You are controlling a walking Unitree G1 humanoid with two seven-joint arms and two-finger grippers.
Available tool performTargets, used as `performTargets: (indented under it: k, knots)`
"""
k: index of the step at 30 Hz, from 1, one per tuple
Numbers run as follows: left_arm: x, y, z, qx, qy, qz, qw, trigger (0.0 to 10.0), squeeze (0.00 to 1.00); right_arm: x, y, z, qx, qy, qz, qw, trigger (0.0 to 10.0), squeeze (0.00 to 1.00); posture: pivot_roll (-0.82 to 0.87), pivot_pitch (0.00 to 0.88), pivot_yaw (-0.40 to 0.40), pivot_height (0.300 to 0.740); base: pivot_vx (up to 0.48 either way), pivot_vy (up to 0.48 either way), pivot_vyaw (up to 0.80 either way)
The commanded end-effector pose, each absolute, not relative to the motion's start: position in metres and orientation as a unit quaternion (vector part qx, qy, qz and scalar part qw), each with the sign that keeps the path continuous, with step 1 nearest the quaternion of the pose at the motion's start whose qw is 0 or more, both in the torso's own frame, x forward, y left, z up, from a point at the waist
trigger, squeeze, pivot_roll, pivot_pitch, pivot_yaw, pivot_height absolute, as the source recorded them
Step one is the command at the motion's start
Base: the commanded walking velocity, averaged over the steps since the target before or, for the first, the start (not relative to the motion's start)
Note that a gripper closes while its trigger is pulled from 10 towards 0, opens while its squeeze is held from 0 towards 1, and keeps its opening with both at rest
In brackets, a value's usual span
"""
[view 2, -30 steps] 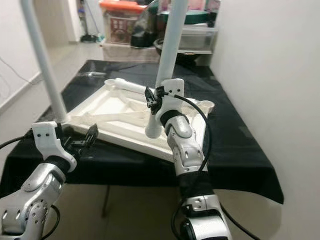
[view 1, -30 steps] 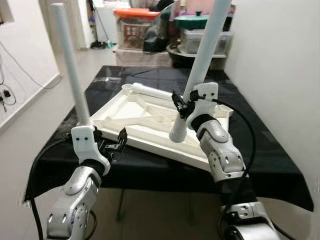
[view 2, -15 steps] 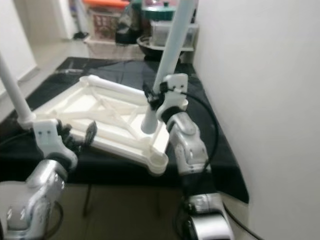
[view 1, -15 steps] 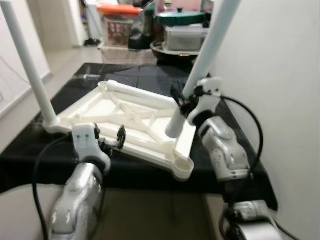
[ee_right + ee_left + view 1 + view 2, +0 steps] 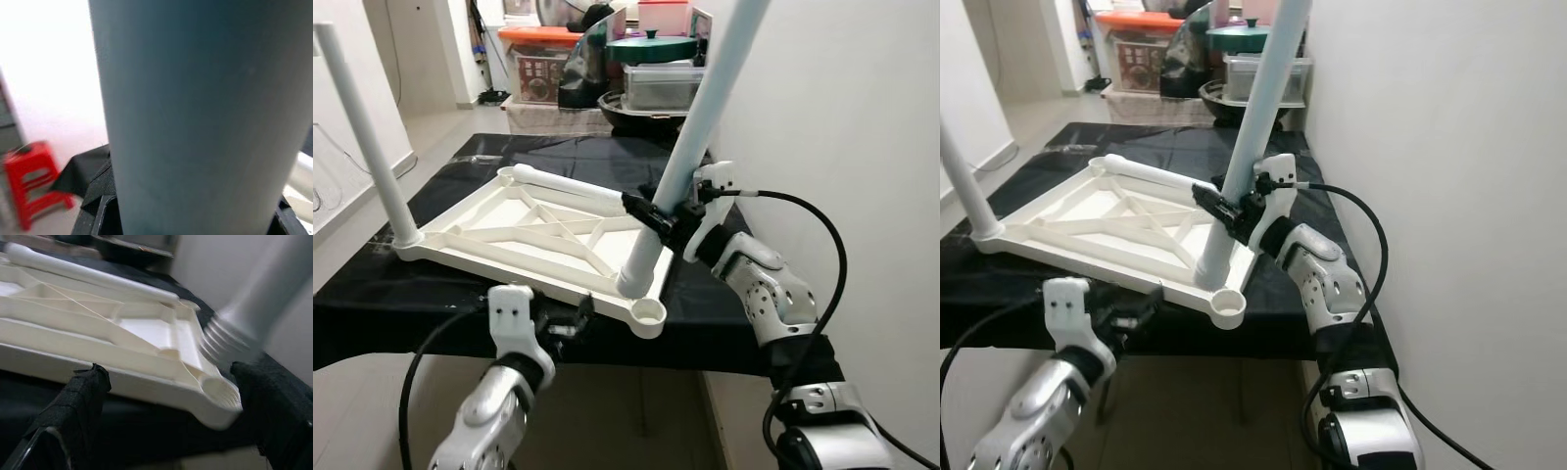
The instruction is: Building children table
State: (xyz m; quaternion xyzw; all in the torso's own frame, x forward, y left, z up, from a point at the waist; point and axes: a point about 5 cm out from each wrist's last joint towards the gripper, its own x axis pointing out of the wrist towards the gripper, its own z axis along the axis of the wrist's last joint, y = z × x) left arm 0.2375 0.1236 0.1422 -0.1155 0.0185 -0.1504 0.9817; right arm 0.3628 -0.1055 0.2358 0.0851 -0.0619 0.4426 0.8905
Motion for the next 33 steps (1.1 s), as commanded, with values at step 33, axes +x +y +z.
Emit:
performTargets:
  k: [33]
  knots:
    - [0.167,0.099,0.154,-0.03,0.038,-0.226,0.973,10.0,0.0,0.365,-0.097,0.25,0.011,-0.05,0.661,0.748,10.0,0.0,0.13,0.165,-0.027,0.74,0.0,0.0,0.0]
